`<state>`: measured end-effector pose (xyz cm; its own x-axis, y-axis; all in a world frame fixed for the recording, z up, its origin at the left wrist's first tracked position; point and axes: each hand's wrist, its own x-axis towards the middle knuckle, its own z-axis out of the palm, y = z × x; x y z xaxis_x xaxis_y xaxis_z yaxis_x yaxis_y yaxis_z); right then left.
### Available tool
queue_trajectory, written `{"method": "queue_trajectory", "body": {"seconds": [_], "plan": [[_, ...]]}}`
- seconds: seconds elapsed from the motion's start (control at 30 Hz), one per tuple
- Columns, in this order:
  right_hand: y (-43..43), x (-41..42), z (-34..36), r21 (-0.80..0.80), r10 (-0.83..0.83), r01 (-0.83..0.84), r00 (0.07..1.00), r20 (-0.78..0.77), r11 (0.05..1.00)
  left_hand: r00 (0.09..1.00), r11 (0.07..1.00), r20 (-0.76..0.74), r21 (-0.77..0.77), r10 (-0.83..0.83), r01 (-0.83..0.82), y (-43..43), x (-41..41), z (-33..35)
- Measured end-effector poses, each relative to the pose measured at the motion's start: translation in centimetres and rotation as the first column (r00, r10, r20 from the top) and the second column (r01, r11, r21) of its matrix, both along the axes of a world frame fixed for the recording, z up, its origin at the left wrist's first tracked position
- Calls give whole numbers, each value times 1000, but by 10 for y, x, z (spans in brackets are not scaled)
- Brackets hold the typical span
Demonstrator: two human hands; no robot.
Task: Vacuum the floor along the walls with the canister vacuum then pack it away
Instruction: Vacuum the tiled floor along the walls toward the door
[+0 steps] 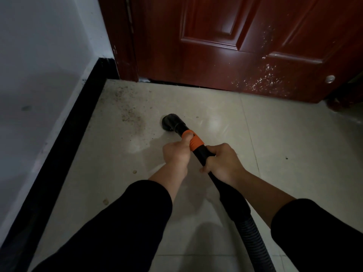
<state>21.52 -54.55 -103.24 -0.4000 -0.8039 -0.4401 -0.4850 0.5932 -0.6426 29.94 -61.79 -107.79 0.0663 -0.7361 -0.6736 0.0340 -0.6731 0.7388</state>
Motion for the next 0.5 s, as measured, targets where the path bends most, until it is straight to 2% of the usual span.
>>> {"method": "queue_trajectory", "body": {"seconds": [0.2,0.5], "plan": [[-21,2,-3,-5,27,-28,999,-30,1000,999,999,-37,-1,37,-37,-18,4,-4],[-11,-1,-3,25,63,-62,997,-50,998,1000,999,-10,25,-22,22,-10,9,0]]}}
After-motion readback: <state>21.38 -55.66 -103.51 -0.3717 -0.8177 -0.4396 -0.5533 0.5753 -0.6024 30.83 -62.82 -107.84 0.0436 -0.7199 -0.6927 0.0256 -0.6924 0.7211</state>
